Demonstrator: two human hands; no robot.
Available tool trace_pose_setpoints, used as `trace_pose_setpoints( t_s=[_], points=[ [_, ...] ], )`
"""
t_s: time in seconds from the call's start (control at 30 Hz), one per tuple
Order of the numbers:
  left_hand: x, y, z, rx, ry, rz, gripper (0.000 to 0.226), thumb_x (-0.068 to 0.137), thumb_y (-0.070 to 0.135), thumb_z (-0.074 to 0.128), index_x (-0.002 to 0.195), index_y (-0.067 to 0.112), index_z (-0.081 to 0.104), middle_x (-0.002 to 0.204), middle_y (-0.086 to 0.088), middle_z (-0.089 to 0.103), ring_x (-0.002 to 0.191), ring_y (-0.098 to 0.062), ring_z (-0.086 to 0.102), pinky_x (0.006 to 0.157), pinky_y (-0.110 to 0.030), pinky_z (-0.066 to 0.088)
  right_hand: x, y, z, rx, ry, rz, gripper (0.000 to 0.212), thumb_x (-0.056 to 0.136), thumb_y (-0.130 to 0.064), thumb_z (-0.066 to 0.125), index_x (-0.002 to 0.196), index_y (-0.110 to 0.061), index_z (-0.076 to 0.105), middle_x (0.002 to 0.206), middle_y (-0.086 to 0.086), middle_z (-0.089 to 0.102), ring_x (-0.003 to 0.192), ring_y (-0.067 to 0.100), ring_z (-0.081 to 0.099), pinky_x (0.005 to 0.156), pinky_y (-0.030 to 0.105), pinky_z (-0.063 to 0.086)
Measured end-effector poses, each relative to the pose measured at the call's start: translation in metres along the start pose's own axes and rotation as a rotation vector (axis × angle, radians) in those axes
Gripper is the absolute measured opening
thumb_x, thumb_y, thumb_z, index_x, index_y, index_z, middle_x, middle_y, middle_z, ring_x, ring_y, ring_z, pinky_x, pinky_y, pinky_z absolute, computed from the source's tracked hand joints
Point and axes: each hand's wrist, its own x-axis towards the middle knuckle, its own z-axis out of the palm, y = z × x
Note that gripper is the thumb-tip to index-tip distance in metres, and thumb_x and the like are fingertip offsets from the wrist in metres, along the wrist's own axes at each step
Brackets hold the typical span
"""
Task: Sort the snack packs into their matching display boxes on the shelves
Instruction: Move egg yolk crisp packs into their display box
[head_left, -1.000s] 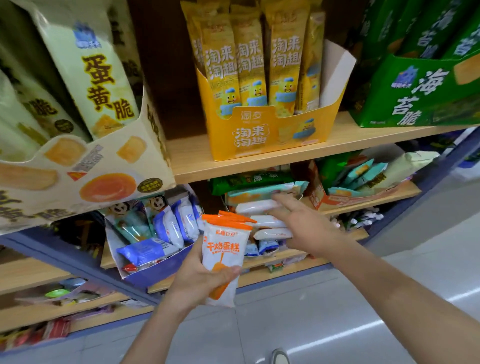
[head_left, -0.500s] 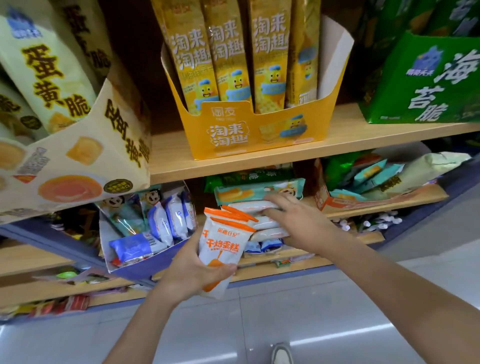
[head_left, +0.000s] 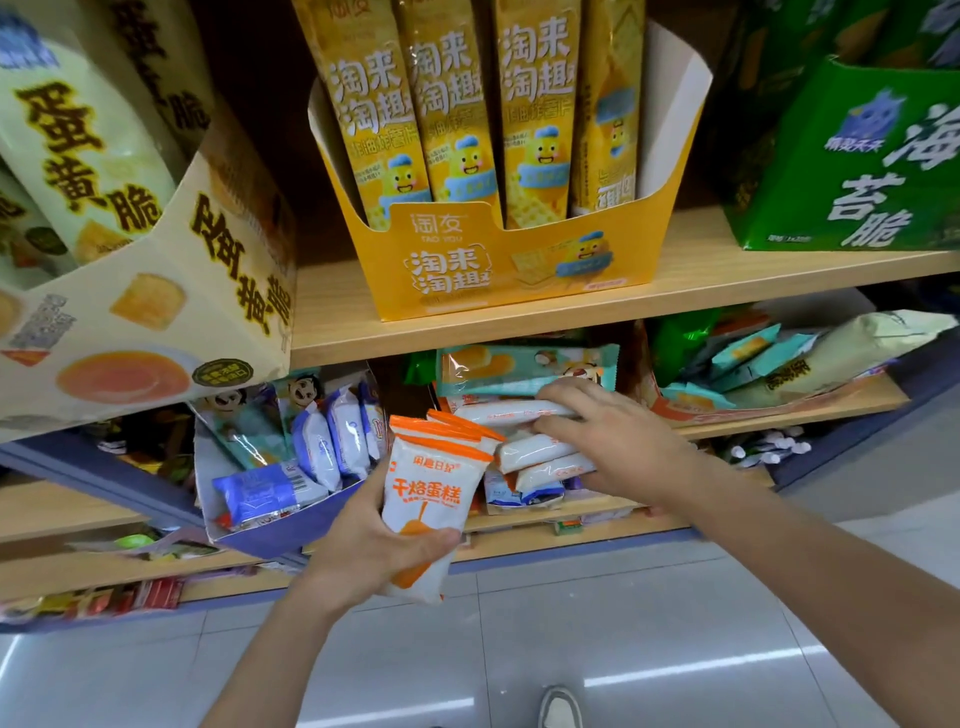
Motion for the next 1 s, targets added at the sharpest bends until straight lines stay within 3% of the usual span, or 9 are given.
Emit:
trace_pose_setpoints(
  t_s=[0.07, 0.13, 0.2, 0.33, 0.5, 0.6, 0.7, 0.9, 1.0],
  points=[
    [0.004, 0.004, -0.001, 0.016, 0.0, -0.005, 0.075, 0.049, 0.032, 0.095, 0.114, 0.032, 0.058, 0.098, 0.012, 0.074, 0.09, -0.008, 0.071, 0.074, -0.025, 0.055, 0.005, -0.001, -0.003, -0.033, -0.013, 0.002, 0.078, 0.078, -0.029, 0.079, 0.145, -0.031, 0.039, 0.156, 0.0, 0.023, 0.143, 0.023, 0.019, 0.109, 0.042, 0.041],
    [0.009, 0.008, -0.001, 0.042, -0.009, -0.005, 0.064, 0.059, 0.026, 0.094, 0.111, 0.032, 0.058, 0.096, 0.011, 0.074, 0.089, -0.008, 0.07, 0.077, -0.03, 0.056, 0.007, -0.003, -0.004, -0.064, -0.045, 0.013, 0.078, 0.082, -0.028, 0.076, 0.147, -0.033, 0.034, 0.157, 0.003, 0.019, 0.142, 0.025, 0.019, 0.109, 0.041, 0.039],
    [0.013, 0.01, -0.002, 0.086, -0.043, 0.007, 0.052, 0.068, 0.015, 0.087, 0.108, 0.031, 0.059, 0.091, 0.014, 0.074, 0.085, -0.005, 0.07, 0.078, -0.029, 0.056, 0.01, -0.006, -0.006, -0.112, -0.09, 0.001, 0.077, 0.084, -0.024, 0.073, 0.148, -0.035, 0.032, 0.156, 0.007, 0.02, 0.14, 0.028, 0.021, 0.106, 0.041, 0.041],
    [0.019, 0.01, -0.008, 0.155, -0.091, 0.012, 0.054, 0.068, 0.016, 0.088, 0.109, 0.035, 0.057, 0.093, 0.015, 0.074, 0.086, -0.003, 0.07, 0.07, -0.019, 0.053, 0.017, -0.006, -0.015, -0.174, -0.145, -0.045, 0.077, 0.082, -0.022, 0.075, 0.147, -0.036, 0.034, 0.149, 0.008, 0.03, 0.134, 0.028, 0.03, 0.096, 0.042, 0.05],
    [0.02, 0.015, -0.013, 0.08, -0.084, 0.03, 0.049, 0.07, 0.008, 0.084, 0.107, 0.028, 0.059, 0.087, 0.016, 0.075, 0.08, -0.005, 0.071, 0.068, -0.022, 0.054, 0.001, 0.002, -0.01, -0.192, -0.085, -0.04, 0.075, 0.076, -0.022, 0.08, 0.141, -0.035, 0.043, 0.151, 0.005, 0.034, 0.141, 0.024, 0.029, 0.103, 0.041, 0.044],
    [0.024, 0.015, -0.011, 0.143, -0.144, 0.057, 0.058, 0.068, 0.015, 0.087, 0.112, 0.035, 0.056, 0.097, 0.011, 0.074, 0.09, -0.009, 0.07, 0.076, -0.026, 0.055, -0.015, 0.007, -0.004, -0.186, -0.083, -0.016, 0.079, 0.06, -0.026, 0.09, 0.13, -0.035, 0.055, 0.144, 0.006, 0.046, 0.138, 0.026, 0.038, 0.092, 0.043, 0.051],
    [0.029, 0.018, -0.008, 0.278, -0.232, 0.112, 0.063, 0.069, 0.017, 0.088, 0.113, 0.045, 0.051, 0.1, 0.019, 0.071, 0.093, 0.0, 0.067, 0.077, -0.02, 0.053, -0.031, 0.016, 0.002, -0.194, -0.076, 0.002, 0.083, 0.05, -0.029, 0.094, 0.125, -0.034, 0.058, 0.142, 0.007, 0.05, 0.137, 0.028, 0.041, 0.09, 0.047, 0.054],
    [0.042, 0.024, -0.003, 0.666, -0.352, 0.264, 0.1, 0.068, 0.036, 0.085, 0.142, 0.057, 0.021, 0.123, 0.027, 0.054, 0.107, 0.004, 0.056, 0.089, -0.017, 0.051, -0.042, 0.024, 0.003, -0.168, -0.131, 0.04, 0.075, 0.081, -0.031, 0.075, 0.144, -0.04, 0.035, 0.161, 0.001, 0.017, 0.152, 0.022, 0.003, 0.113, 0.046, 0.032],
    [0.047, 0.029, 0.004, 0.832, -0.371, 0.37, 0.104, 0.07, 0.038, 0.084, 0.149, 0.048, 0.017, 0.148, 0.024, 0.033, 0.121, 0.003, 0.045, 0.095, -0.013, 0.04, -0.052, 0.025, 0.002, -0.201, -0.09, 0.016, 0.084, 0.054, -0.035, 0.092, 0.129, -0.036, 0.054, 0.145, 0.007, 0.044, 0.141, 0.025, 0.028, 0.097, 0.049, 0.049]
  ],
)
